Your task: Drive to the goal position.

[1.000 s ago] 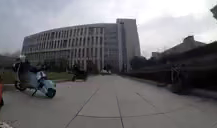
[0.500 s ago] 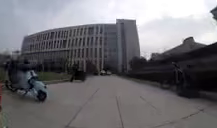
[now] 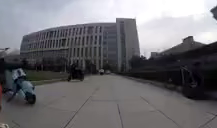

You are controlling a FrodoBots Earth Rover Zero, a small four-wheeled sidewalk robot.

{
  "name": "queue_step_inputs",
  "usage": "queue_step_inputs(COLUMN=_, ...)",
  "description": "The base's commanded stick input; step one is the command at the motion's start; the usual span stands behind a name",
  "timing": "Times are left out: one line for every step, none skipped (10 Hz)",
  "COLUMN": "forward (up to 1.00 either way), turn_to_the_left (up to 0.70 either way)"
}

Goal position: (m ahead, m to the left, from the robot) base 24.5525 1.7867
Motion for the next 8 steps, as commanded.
queue_step_inputs(forward=0.7, turn_to_the_left=0.0)
queue_step_inputs(forward=0.7, turn_to_the_left=0.0)
queue_step_inputs(forward=0.7, turn_to_the_left=0.0)
queue_step_inputs(forward=0.7, turn_to_the_left=0.24)
queue_step_inputs(forward=0.7, turn_to_the_left=0.35)
queue_step_inputs(forward=0.7, turn_to_the_left=0.35)
queue_step_inputs(forward=0.7, turn_to_the_left=0.35)
queue_step_inputs(forward=0.7, turn_to_the_left=0.0)
